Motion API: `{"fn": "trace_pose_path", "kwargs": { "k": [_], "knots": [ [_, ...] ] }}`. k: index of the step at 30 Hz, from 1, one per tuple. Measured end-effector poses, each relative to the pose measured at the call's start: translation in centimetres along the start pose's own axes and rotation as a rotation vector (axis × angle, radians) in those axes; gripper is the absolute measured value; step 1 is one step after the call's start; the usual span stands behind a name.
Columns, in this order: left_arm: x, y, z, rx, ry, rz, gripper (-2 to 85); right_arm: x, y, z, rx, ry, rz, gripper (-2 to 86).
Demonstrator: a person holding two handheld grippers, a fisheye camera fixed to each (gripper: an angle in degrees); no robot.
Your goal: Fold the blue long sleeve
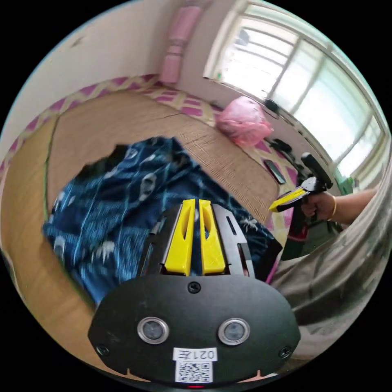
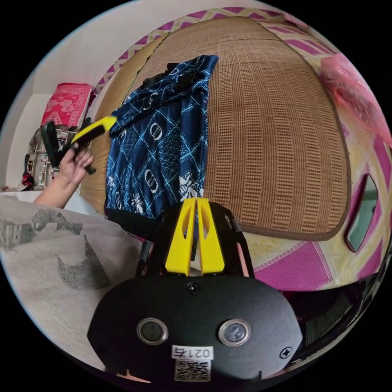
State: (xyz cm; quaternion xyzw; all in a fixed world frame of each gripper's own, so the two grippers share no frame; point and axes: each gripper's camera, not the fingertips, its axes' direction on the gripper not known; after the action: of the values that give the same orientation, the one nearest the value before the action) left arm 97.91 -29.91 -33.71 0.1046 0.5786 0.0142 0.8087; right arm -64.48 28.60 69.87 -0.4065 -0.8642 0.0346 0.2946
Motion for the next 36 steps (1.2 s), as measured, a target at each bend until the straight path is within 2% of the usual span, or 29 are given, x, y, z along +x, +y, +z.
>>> {"fn": "trace_pose_path", "kwargs": {
  "k": [3,7,11,15,18,23,31,36],
  "knots": [
    [-5.7,8.1,-3.6,-0.091,-0.094,-0.232,0.0,1.1,-0.3,1.4,-0.014,-0.010,0.012,9.6],
    [-9.6,15.2,-5.7,-0.155,-0.070,-0.413,2.6,2.3,0.2,3.4,-0.077,-0.028,0.006,9.4],
    [-12.0,18.4,-4.7,-0.209,0.056,-0.444,5.2,3.6,1.9,4.8,-0.102,-0.039,0.063,8.4],
    [-15.3,20.9,-3.9,-0.226,0.205,-0.485,6.7,6.6,4.8,6.2,-0.053,-0.179,0.242,9.5],
    [-16.9,22.2,-3.0,-0.295,0.249,-0.432,7.1,8.6,6.4,7.4,-0.006,-0.294,0.332,10.6],
    [-18.4,23.3,-2.8,-0.320,0.295,-0.392,7.6,10.2,6.6,8.6,0.009,-0.390,0.324,11.1],
    [-19.7,26.4,-4.3,-0.289,0.290,-0.479,8.2,11.5,4.0,11.5,-0.194,-0.462,0.162,8.0],
    [-19.8,28.0,-3.5,-0.296,0.256,-0.537,7.3,12.0,2.9,12.4,-0.279,-0.422,0.083,5.2]
  ]
}}
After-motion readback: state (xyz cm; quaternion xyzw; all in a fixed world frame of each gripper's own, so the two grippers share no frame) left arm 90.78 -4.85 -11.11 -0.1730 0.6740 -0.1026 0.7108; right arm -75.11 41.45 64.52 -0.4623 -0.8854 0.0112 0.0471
